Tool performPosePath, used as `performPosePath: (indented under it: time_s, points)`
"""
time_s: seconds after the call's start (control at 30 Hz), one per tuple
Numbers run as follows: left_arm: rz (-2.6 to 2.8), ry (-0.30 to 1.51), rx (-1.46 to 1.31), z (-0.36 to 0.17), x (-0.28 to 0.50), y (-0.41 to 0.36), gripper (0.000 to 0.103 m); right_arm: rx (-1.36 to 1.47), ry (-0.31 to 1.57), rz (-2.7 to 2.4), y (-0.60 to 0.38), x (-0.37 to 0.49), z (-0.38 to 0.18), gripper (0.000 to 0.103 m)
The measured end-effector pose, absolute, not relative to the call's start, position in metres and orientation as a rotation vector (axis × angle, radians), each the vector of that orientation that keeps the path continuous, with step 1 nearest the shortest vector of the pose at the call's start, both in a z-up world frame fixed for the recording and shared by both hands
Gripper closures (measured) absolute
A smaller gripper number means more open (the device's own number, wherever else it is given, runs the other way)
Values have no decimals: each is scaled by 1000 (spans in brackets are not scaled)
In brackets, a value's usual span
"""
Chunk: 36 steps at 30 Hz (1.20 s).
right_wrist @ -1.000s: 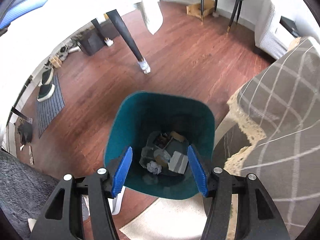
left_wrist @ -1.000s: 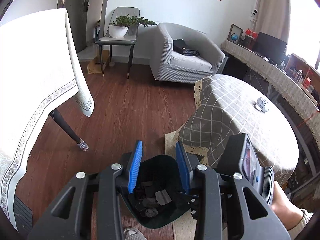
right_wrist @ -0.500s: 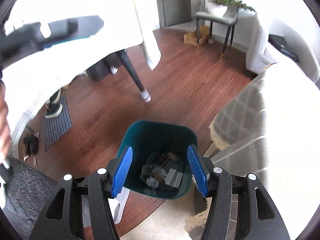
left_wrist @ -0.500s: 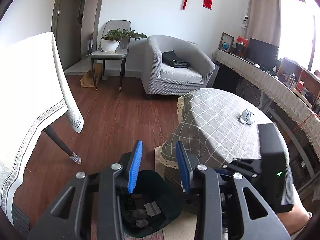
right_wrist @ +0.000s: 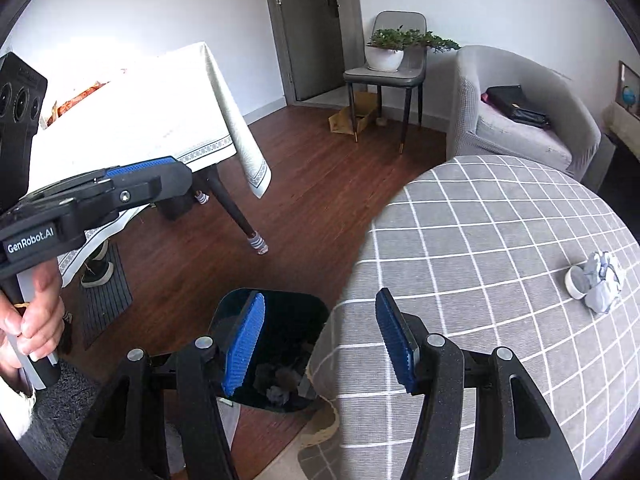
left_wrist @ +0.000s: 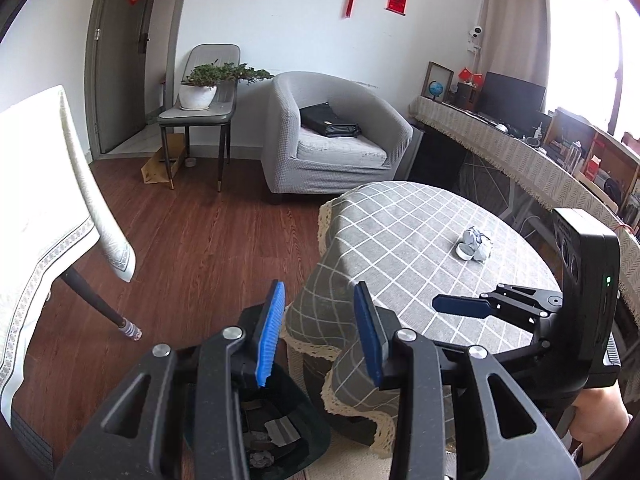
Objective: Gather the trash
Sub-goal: 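Raise both tools from the bin and move them over the table, then close the right tool on the crumpled white paper while the left tool grasps the white cap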
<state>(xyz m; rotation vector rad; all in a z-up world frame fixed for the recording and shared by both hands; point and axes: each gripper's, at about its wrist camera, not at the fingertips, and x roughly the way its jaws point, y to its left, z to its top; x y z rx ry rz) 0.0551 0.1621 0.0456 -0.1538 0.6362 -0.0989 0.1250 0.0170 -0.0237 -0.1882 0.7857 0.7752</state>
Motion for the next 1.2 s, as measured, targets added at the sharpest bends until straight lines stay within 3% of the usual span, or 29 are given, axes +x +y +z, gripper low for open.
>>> performPosePath:
  time_s: [0.5,1.2]
  points:
    - [-187,662,-90,37,121,71,46,-133,762,639,-83,183,-10,41]
    - [-365,794,31,-9,186,-36,39,174,861,476,-195,268,-21,34]
